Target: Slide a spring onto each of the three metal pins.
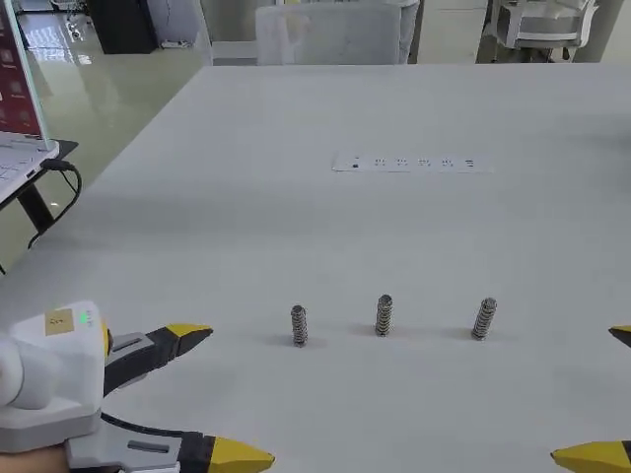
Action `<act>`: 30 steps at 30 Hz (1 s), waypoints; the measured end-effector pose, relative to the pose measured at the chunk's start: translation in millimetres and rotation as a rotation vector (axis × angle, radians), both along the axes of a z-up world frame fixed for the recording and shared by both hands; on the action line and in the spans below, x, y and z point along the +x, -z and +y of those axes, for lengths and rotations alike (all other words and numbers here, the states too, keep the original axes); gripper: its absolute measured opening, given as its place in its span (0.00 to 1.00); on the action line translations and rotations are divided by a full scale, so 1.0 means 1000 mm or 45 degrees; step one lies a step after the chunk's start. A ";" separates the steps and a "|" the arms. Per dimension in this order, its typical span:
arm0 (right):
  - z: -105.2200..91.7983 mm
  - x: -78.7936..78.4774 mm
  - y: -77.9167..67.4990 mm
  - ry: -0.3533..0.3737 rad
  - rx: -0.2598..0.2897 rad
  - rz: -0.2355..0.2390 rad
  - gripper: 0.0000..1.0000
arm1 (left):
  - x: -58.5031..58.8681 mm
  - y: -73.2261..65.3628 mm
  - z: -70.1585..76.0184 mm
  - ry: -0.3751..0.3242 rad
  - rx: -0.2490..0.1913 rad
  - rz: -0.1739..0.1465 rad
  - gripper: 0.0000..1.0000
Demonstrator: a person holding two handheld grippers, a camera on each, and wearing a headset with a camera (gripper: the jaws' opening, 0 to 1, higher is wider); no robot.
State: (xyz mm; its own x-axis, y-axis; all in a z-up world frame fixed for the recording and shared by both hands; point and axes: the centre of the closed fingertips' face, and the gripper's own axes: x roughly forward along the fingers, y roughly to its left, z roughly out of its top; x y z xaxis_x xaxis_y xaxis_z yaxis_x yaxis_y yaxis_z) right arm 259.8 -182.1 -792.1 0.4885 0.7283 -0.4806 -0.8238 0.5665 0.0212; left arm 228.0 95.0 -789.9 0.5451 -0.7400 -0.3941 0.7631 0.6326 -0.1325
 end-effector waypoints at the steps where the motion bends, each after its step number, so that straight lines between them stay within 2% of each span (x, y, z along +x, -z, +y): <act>1: -0.001 0.000 0.000 0.002 -0.004 -0.002 0.99 | -0.001 -0.001 -0.001 0.001 -0.008 0.005 0.97; 7: 0.000 0.001 -0.003 0.006 0.002 -0.005 0.99 | -0.001 0.003 0.001 -0.016 -0.012 0.029 0.98; 20: -0.001 0.003 -0.002 0.010 -0.010 0.006 0.99 | 0.007 0.001 0.005 -0.060 -0.019 0.012 0.98; 30: 0.000 0.001 0.000 0.012 -0.012 0.021 0.99 | 0.006 0.002 0.005 -0.068 -0.021 0.011 0.98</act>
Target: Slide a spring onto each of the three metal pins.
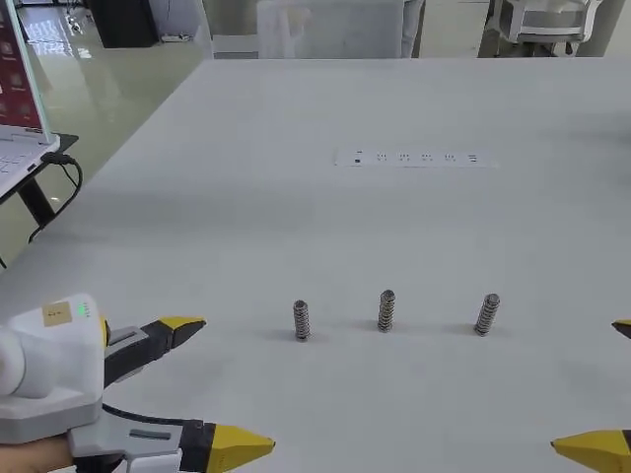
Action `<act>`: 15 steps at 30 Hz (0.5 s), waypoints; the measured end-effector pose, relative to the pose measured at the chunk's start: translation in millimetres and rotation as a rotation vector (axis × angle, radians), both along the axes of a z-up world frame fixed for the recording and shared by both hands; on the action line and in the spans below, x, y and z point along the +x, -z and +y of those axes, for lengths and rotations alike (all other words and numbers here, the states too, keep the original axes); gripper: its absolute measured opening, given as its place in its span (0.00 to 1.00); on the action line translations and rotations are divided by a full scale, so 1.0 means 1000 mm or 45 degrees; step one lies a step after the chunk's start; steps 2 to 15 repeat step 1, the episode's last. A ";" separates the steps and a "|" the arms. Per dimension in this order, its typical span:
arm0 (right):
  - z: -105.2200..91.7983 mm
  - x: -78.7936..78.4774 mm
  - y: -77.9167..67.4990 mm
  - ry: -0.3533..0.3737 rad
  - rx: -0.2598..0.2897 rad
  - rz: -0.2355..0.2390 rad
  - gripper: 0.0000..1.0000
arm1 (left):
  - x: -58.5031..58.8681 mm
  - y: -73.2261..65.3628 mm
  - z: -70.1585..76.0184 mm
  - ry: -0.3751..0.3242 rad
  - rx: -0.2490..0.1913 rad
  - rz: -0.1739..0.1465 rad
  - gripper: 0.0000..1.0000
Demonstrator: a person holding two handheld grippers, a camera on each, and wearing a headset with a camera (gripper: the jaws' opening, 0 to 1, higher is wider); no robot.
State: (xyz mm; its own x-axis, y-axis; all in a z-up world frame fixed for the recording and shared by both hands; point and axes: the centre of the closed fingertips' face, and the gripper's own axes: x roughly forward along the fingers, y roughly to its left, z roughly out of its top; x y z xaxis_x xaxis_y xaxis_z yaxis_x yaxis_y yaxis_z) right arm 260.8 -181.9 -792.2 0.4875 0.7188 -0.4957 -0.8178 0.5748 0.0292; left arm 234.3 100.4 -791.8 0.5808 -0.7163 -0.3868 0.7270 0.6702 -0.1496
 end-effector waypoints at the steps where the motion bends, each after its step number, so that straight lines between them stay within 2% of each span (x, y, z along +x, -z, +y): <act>1: 0.000 0.000 0.000 -0.001 -0.001 -0.001 0.99 | 0.000 0.000 0.000 0.001 0.000 -0.002 0.98; 15: 0.000 0.000 0.000 -0.001 -0.001 -0.001 0.99 | 0.000 0.000 0.000 0.001 0.000 -0.002 0.98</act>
